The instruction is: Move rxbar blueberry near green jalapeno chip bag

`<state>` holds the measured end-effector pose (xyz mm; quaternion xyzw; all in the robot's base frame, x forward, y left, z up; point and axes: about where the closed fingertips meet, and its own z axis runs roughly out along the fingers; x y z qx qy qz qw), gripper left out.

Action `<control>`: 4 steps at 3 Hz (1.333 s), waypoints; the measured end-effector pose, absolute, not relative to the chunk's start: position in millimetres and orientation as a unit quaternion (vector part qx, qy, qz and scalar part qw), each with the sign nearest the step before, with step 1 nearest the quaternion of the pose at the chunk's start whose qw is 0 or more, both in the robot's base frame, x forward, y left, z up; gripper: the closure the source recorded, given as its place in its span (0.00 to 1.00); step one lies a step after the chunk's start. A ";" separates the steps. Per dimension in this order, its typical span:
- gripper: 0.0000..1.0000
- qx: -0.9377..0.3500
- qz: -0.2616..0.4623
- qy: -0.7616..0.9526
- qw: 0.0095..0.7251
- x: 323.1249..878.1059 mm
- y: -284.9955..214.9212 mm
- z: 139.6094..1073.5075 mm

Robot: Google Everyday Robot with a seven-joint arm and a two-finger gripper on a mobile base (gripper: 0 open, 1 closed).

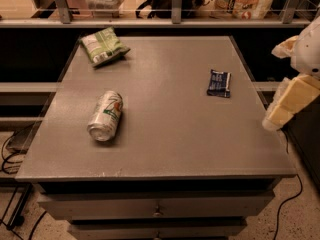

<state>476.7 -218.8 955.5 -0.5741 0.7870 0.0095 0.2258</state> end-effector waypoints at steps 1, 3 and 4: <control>0.00 -0.554 0.029 0.794 0.249 505.5 -222.4 936.7; 0.00 -0.537 0.043 0.802 0.257 574.9 -218.9 893.4; 0.00 -0.537 0.043 0.802 0.257 574.9 -218.9 893.3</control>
Offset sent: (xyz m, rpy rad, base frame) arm 0.1057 -0.0044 -0.0606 0.1264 -0.0247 -0.0718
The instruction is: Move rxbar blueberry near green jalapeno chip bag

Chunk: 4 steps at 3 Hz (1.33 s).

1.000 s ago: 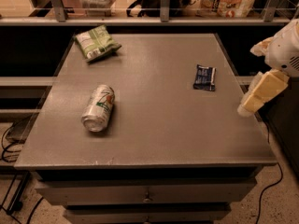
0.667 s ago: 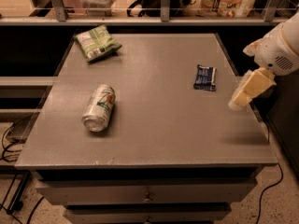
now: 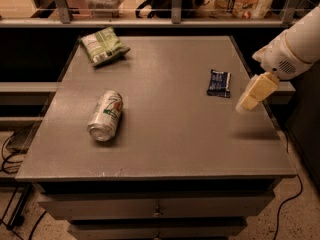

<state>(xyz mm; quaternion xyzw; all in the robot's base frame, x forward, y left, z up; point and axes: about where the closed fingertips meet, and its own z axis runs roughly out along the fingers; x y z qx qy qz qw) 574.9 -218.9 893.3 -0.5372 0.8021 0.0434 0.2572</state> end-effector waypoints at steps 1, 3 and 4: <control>0.00 -0.532 0.060 0.797 0.278 588.2 -203.0 891.6; 0.00 -0.519 0.099 0.785 0.323 631.2 -163.6 879.7; 0.00 -0.508 0.106 0.789 0.329 648.7 -158.3 869.2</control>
Offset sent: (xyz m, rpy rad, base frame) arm 0.0687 0.0673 -0.0048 0.2184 -0.0908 0.0198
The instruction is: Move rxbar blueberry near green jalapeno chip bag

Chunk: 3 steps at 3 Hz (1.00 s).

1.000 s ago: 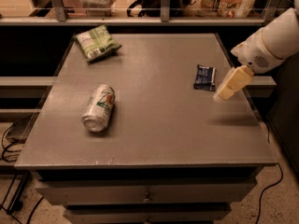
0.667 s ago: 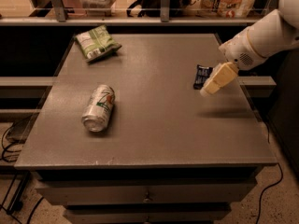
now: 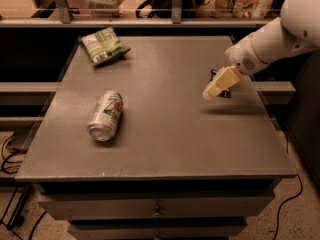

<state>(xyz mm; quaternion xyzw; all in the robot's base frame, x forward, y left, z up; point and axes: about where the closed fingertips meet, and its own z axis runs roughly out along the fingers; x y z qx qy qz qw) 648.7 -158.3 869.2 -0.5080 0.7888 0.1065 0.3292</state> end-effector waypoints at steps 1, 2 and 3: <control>0.00 -0.498 0.113 0.793 0.333 662.7 -158.5 860.6; 0.00 -0.491 0.115 0.799 0.328 671.8 -162.0 849.2; 0.00 -0.484 0.117 0.807 0.318 675.8 -168.1 837.7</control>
Offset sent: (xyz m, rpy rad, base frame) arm 0.0333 -0.0132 -0.0298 0.0193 0.0340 -0.0571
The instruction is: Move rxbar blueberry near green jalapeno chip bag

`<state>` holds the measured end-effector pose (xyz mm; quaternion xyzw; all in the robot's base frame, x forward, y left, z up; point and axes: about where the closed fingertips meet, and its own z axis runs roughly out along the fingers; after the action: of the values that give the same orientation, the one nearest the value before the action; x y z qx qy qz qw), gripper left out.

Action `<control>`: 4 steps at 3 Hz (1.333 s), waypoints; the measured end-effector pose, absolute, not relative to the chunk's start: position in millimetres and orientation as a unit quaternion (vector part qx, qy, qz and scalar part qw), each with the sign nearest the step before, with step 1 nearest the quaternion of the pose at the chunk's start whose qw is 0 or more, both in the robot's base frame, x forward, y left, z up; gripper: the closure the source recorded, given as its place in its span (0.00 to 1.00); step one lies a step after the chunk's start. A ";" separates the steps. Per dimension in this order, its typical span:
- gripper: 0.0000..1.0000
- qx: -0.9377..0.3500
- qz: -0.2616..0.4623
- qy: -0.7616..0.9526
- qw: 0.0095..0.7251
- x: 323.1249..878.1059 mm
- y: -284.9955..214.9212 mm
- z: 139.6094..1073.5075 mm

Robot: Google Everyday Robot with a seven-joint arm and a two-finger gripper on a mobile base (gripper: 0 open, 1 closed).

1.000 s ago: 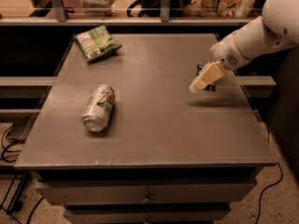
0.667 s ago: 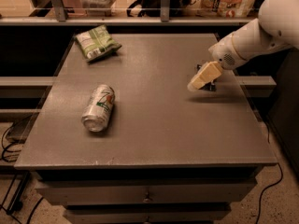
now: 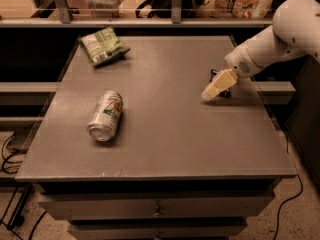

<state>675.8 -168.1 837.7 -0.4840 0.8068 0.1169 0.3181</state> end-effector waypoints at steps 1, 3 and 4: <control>0.25 -0.475 0.116 0.813 0.315 676.4 -174.6 830.5; 0.70 -0.467 0.106 0.815 0.328 675.8 -180.9 840.7; 0.94 -0.475 0.097 0.804 0.345 675.2 -178.4 863.9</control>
Offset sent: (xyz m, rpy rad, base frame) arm 0.0011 -0.0189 0.0012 0.0002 -0.0112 -0.0550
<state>675.2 -178.4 863.9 -0.4747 0.8038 0.0973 0.3450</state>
